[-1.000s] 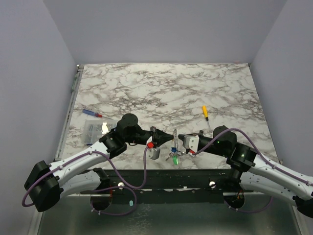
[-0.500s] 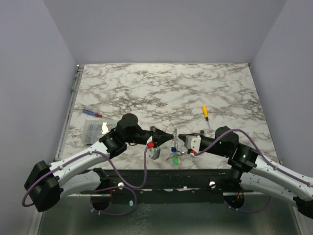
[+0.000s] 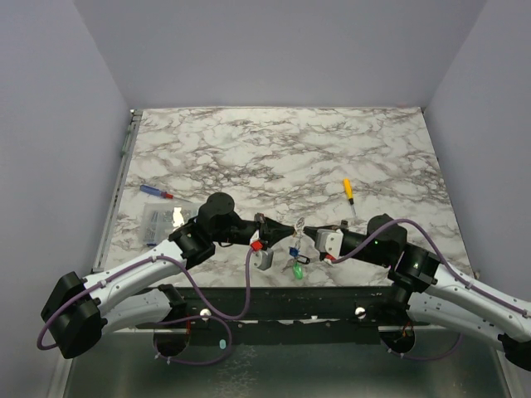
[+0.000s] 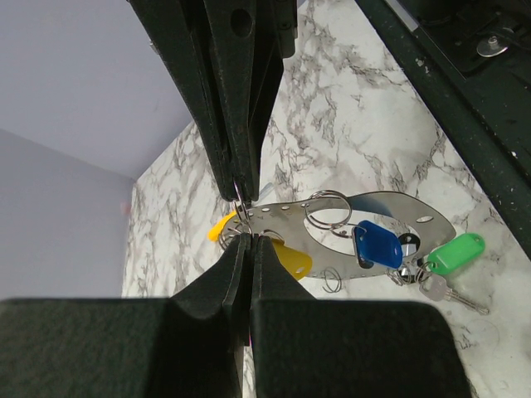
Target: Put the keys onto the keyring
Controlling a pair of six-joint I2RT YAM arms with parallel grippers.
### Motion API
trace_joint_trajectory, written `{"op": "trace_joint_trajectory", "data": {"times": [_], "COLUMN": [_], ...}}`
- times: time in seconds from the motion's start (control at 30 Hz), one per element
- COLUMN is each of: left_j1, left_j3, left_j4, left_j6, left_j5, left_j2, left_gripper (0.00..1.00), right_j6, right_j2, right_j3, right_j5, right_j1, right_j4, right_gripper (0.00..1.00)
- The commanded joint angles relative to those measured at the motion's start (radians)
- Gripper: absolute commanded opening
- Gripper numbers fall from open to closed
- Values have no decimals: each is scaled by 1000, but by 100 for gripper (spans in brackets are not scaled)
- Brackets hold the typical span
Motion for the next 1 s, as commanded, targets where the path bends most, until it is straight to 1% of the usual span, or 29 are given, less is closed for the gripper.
{"op": "trace_joint_trajectory", "data": {"times": [0.0,0.1,0.17,0.37,0.47,0.77,0.83,0.97], "left_j1": [-5,-5,-5,-5,-6,-6,-5,-5], "left_j3": [-1,-2,-3,-7,-8,-1,-6,-41], "left_j4": [-4,-4,-4,-4,-4,5,53,201], "left_j6": [16,15,15,13,14,7,-29,-150], "left_j5": [-8,-13,-17,-25,-27,-35,-38,-78], "left_j2": [-1,0,-1,-8,-11,-12,-15,-18], "left_gripper": [1,3,7,23,28,29,29,29], "right_j6": [14,17,17,20,20,30,33,33], "right_j2": [-22,-24,-23,-23,-24,-28,-30,-36], "right_j3": [-1,0,2,4,4,7,4,-4], "right_j5": [17,16,16,12,12,10,9,13], "right_j1": [4,4,4,4,4,4,4,4], "right_j4": [69,69,69,69,69,74,80,91], "right_gripper": [1,1,1,1,1,1,1,1]}}
